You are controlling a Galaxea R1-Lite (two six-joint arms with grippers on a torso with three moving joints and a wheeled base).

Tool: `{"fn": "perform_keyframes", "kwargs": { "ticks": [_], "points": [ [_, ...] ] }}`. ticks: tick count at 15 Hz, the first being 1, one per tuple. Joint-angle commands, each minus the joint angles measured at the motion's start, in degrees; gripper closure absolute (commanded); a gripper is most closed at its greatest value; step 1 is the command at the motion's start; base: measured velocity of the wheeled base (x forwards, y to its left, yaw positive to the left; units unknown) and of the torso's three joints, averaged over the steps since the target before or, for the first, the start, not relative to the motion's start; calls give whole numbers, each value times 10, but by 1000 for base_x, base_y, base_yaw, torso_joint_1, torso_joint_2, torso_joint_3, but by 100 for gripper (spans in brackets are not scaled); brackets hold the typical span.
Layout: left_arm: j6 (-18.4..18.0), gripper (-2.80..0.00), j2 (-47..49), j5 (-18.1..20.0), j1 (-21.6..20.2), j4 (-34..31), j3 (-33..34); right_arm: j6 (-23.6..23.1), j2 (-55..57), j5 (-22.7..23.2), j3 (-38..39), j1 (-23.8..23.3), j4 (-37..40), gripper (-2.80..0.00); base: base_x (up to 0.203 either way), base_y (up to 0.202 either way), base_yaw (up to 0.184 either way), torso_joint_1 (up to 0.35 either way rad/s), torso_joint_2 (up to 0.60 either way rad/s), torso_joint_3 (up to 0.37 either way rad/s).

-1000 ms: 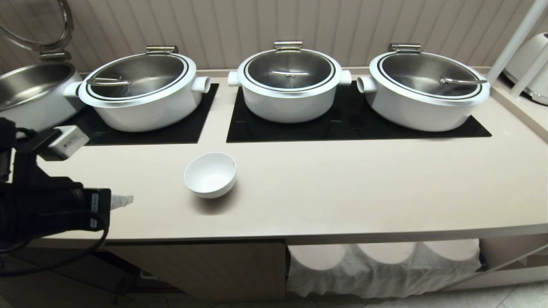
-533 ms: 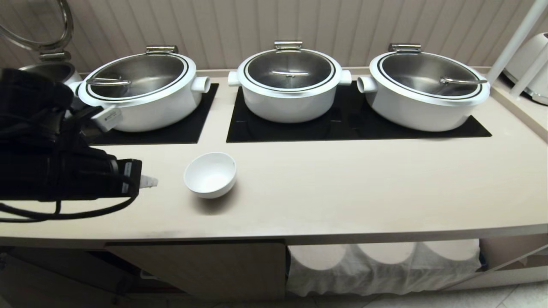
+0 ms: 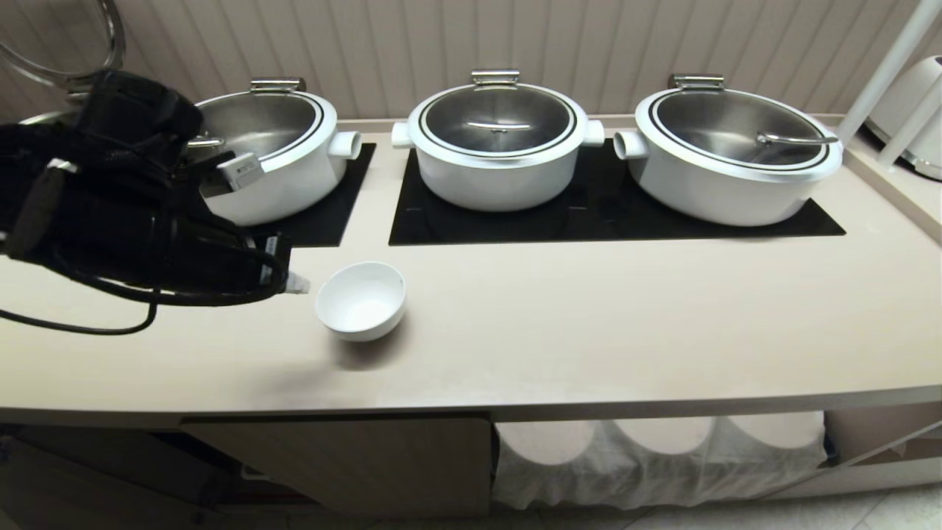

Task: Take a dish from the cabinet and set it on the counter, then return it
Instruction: Pick up the bowl from the table

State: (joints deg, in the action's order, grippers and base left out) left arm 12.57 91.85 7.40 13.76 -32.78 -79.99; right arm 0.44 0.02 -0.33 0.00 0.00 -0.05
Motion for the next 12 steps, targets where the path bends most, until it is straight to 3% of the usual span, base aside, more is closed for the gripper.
{"fn": "perform_keyframes", "kwargs": {
  "ticks": [1,11,12],
  "points": [
    [3,0,20,-5,4,-17,-20,0,0,0,0,0,0,0,0,0,0,0,0,0],
    [3,0,31,-19,-8,-28,-21,0,0,0,0,0,0,0,0,0,0,0,0,0],
    [3,-100,31,-19,-8,-28,-21,0,0,0,0,1,0,0,0,0,0,0,0,0]
  ]
}}
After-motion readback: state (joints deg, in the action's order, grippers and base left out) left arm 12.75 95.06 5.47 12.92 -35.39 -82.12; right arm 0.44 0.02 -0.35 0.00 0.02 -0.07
